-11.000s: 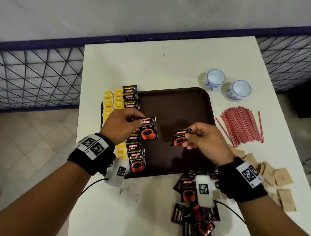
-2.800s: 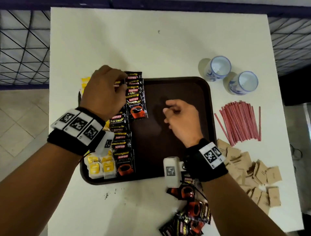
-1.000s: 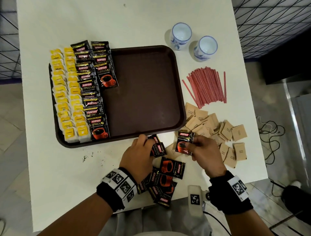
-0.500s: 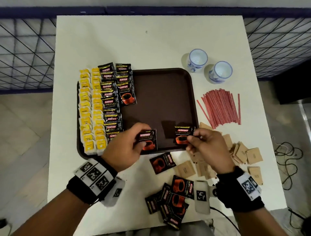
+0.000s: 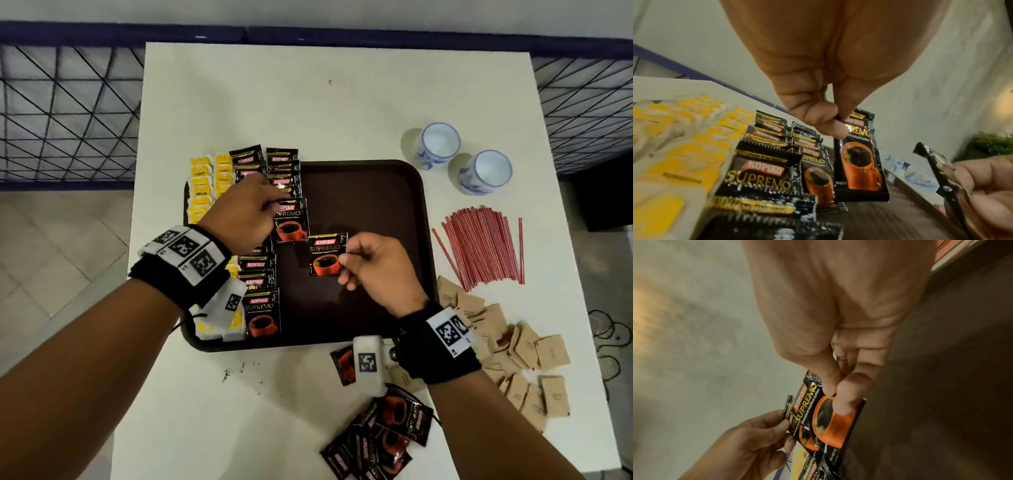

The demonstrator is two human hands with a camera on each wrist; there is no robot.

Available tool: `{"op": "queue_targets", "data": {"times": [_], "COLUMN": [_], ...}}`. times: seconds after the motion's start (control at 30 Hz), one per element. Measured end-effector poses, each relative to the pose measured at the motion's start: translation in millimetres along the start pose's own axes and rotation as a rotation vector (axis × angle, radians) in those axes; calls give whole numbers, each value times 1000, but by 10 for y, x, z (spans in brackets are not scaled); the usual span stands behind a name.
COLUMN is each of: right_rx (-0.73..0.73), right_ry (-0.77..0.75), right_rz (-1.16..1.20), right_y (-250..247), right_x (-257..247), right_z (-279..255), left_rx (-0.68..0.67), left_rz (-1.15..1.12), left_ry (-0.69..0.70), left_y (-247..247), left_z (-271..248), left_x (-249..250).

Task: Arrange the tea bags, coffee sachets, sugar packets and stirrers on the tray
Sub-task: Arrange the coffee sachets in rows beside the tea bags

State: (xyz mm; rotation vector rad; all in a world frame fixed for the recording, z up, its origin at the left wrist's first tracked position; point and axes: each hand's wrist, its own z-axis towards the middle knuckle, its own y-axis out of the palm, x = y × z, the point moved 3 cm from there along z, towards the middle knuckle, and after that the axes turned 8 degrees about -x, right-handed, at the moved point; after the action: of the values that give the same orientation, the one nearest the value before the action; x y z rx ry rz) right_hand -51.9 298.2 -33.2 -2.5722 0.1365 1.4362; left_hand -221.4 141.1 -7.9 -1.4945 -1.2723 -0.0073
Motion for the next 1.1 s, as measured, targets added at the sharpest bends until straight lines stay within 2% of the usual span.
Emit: {"op": "queue_targets", "data": {"times": [0.1, 0.27, 0.6, 0.8, 1.1], "right_rx": [-11, -37, -47, -4, 63], "right_ry": [8, 51, 89, 115, 102], "right_rz": [-35, -12, -47, -27, -90], "right_y": [64, 186, 309, 382, 493], "right_x": [-17, 8, 102, 70, 34], "right_z": [130, 345, 581, 633, 629], "left_rx": [-10, 3, 51, 132, 147], "left_rz": [12, -125, -110, -20, 96], "left_ry": [-20, -37, -8, 29, 64], "left_y": [-43, -72, -14, -3, 27], "left_z": [88, 175, 250, 289, 355], "left_x": [-15, -86, -133, -203, -258]}}
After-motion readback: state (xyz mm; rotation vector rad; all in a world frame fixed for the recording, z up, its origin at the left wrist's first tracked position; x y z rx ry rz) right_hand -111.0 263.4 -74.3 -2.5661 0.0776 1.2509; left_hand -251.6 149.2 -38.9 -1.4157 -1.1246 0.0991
